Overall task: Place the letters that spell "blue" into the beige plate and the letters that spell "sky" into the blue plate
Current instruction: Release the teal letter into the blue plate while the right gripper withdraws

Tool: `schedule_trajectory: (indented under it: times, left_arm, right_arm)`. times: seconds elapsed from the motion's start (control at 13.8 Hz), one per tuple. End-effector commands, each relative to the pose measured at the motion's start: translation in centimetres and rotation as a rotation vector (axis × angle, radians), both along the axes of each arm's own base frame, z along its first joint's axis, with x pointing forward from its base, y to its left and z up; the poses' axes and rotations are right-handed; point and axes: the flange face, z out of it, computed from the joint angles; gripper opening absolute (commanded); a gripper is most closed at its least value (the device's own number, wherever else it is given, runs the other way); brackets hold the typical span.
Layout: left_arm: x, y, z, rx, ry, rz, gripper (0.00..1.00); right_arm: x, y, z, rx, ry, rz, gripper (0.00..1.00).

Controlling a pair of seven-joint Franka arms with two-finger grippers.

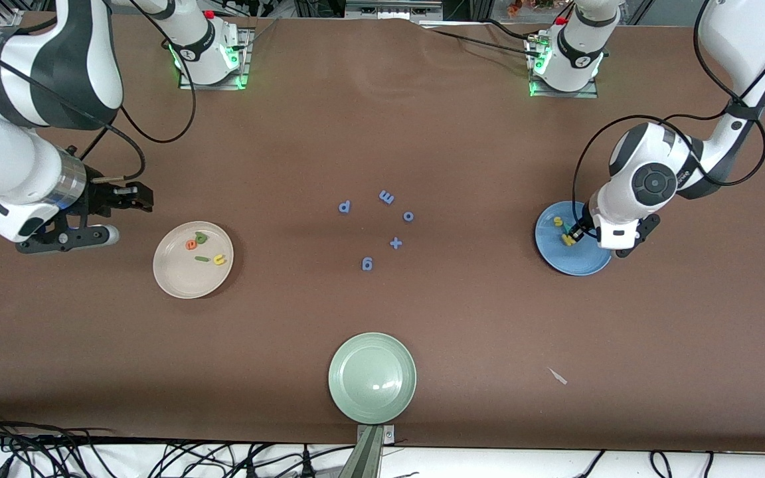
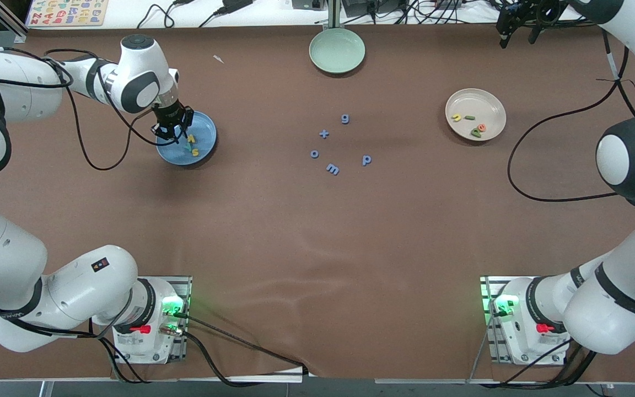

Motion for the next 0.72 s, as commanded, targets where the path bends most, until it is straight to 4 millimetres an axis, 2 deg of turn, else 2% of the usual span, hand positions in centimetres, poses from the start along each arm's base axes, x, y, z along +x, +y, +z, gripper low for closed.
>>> schedule_trajectory:
  times: [0.0,0.14,0.22,0.36,0.51,0.65]
  left_arm:
    - [-0.3,0.0,0.4,0.013,-0.009,-0.029,0.55]
    - [0.2,-0.9,1.2,0.009,-0.020,-0.014,0.59]
    - [0.8,-1.4,2.0,0.003,-0.040,-0.016,0.63]
    - [2.0,-1.0,3.2,0.000,-0.071,-0.008,0.71]
    - [3.2,-0.6,4.7,0.009,-0.085,0.005,0.73]
    - [5.2,0.3,7.5,0.038,-0.074,0.021,0.75]
  right_arm:
    - [-1.8,-1.7,3.1,0.037,-0.013,0.015,0.75]
    - [-3.5,-2.8,4.5,0.019,-0.021,0.021,0.75]
    - [-4.6,-4.0,5.1,0.028,-0.030,-0.001,0.75]
    - [-6.7,-5.0,6.4,0.047,-0.047,-0.004,0.75]
    - [-7.2,-5.4,6.7,0.039,-0.051,-0.006,0.75]
    - [-7.0,-5.6,6.6,0.023,-0.051,-0.005,0.75]
